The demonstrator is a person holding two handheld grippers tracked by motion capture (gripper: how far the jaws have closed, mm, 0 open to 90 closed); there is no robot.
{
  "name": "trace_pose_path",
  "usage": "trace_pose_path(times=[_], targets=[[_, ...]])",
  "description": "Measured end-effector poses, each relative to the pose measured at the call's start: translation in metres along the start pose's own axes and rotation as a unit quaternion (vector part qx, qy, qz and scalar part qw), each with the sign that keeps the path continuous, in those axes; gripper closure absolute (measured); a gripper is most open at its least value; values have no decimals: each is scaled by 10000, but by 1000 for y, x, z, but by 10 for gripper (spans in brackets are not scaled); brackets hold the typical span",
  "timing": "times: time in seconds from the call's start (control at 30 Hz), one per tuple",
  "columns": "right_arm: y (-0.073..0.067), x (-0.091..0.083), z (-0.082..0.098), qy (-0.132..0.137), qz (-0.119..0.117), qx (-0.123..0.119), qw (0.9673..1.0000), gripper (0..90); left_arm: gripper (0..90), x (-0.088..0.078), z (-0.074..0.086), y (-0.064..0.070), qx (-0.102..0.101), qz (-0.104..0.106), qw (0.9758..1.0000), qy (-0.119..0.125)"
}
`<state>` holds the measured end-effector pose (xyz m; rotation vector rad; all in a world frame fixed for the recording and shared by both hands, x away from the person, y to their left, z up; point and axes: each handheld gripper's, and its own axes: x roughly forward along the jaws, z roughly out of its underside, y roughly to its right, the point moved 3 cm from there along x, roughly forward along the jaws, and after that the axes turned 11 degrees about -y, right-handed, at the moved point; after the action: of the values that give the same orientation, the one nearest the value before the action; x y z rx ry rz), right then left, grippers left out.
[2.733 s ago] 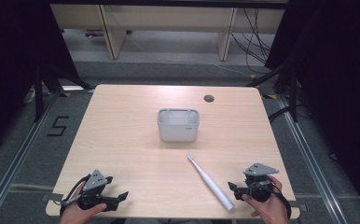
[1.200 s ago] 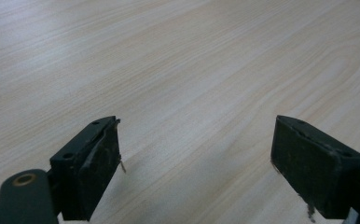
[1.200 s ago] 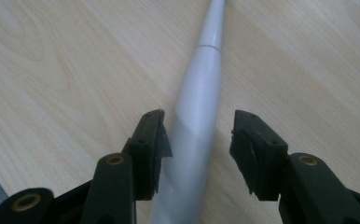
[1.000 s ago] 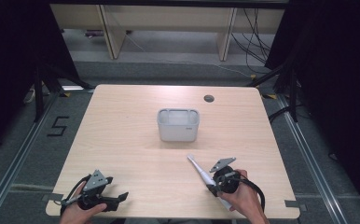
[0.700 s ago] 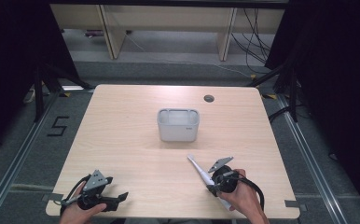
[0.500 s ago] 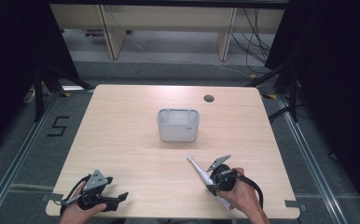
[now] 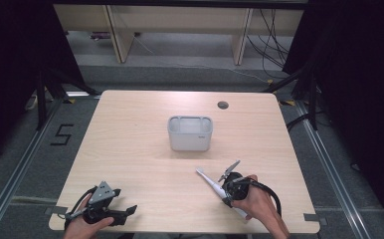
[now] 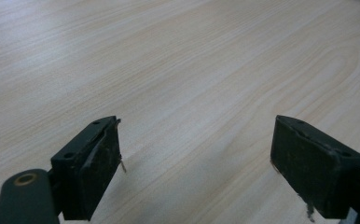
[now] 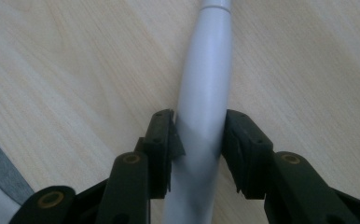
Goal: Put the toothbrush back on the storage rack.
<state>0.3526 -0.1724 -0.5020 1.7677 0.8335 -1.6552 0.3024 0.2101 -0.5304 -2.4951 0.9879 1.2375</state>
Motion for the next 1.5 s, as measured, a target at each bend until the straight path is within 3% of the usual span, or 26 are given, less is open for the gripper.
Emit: trace_pose_path(times=[0.27,0.3,0.4,0.47,0.57,0.6,0.63,0.73,0.77,0.83,0.87,0.9,0.93,0.97,1.5], targets=[[4,2,-5,-175,45,-168,9997,639,152,0,0,-1,53,-55,10000,-35],[3,1,-5,-238,30,-47,9997,640,152,0,0,-1,36,-49,10000,-26],[6,3,-7,-266,10,-195,9995,642,152,0,0,0,9,10,10000,38],[5,3,-8,-391,-36,-52,9992,644,152,1,0,1,4,17,10000,56],[9,5,-9,-381,19,-221,9990,645,152,1,0,0,21,13,10000,38],[8,4,-10,-511,69,-103,9986,645,152,1,0,1,2,19,10000,55],[10,5,-10,-509,87,-198,9985,646,152,0,0,0,33,3,10000,17],[9,4,-12,-605,88,-112,9981,647,152,1,0,1,12,17,10000,49],[11,5,-13,-586,128,-259,9979,647,152,0,0,0,47,4,10000,16],[10,5,-14,-694,99,-181,9974,649,152,1,0,1,11,16,10000,54],[12,5,-16,-734,171,-367,9965,652,152,1,0,1,16,15,10000,50],[12,5,-16,-734,171,-367,9965,652,152,1,0,1,16,16,10000,50],[7,6,-16,-732,74,-63,9973,653,152,1,0,1,16,16,10000,50],[11,4,-17,-868,191,-300,9956,655,152,1,0,0,32,11,10000,35],[8,6,-24,-1108,129,-252,9934,664,153,1,0,1,30,16,10000,50]])
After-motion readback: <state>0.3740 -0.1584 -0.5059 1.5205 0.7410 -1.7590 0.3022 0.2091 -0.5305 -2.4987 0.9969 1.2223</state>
